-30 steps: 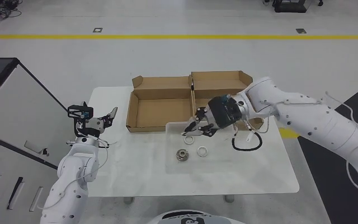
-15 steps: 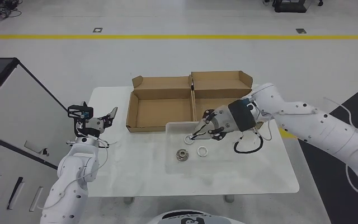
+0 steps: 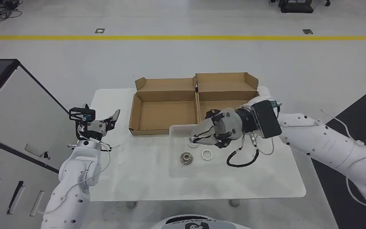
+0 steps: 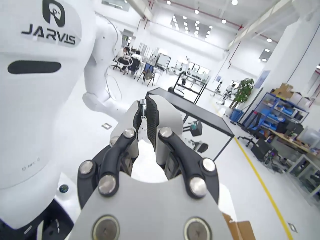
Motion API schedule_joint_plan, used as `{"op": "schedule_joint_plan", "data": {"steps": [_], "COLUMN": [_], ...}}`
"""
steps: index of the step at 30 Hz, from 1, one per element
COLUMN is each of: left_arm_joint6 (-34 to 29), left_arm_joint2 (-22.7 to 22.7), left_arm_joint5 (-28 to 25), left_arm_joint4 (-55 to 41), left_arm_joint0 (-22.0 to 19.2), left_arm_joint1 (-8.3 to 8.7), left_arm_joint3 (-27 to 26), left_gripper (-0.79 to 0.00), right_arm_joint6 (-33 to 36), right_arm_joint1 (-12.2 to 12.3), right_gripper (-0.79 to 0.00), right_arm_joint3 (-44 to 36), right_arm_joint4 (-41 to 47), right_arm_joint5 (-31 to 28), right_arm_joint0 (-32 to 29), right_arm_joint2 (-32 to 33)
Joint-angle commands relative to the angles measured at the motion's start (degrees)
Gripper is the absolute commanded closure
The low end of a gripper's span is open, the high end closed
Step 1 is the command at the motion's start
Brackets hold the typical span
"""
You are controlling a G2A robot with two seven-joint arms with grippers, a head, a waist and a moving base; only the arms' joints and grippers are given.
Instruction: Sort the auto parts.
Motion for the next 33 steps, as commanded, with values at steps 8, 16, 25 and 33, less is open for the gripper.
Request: {"op": "schedule_joint_plan", "data": {"steps": [8, 16, 25, 33], "left_arm_joint6": [0.00, 0.00, 0.00, 0.00], "left_arm_joint2": [0.00, 0.00, 0.00, 0.00], "left_arm_joint5": [0.00, 0.00, 0.00, 0.00], "left_arm_joint4": [0.00, 0.00, 0.00, 0.00], "left_arm_joint0": [0.00, 0.00, 0.00, 0.00], "left_arm_joint1": [0.00, 0.00, 0.00, 0.00], "left_arm_joint3": [0.00, 0.00, 0.00, 0.00], "left_gripper": [-0.785, -0.785, -0.785, -0.785], "right_arm_joint6": [-7.65, -12.73, -12.73, -11.61], "right_arm_joint1": [-2.17, -3.84, -3.84, -4.38], "right_gripper": [0.000, 0.000, 0.000, 0.000], "right_arm_joint3": [-4.86, -5.65, -5.65, -8.48], "right_arm_joint4": [-2.04, -1.77, -1.77, 0.36], "right_arm_joint5": [7.66, 12.74, 12.74, 12.40], "right_arm_joint0": [-1.16, 0.21, 0.21, -1.87], "right_arm_joint2": [1.79, 0.41, 0.41, 5.40]}}
